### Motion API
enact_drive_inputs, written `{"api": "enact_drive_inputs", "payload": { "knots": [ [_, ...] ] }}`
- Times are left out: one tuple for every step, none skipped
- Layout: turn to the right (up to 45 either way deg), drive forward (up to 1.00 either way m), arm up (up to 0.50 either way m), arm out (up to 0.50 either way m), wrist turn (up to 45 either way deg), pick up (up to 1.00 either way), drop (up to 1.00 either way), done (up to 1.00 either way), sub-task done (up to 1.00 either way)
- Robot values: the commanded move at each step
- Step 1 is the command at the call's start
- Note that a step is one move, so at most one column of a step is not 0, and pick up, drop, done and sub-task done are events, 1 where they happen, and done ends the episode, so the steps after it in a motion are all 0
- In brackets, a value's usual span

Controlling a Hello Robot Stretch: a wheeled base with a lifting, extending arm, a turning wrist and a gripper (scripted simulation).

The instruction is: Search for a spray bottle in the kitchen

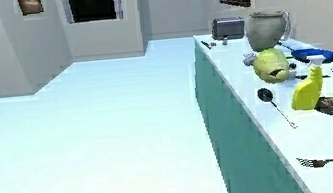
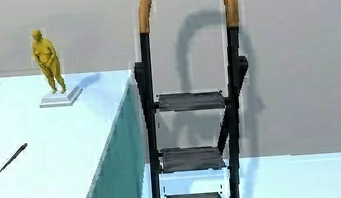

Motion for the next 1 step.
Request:
{"api": "enact_drive_inputs", "payload": {
  "knots": [
    [3.0,0.00,0.00,0.00,0.0,0.00,0.00,0.00,0.00]
  ]
}}
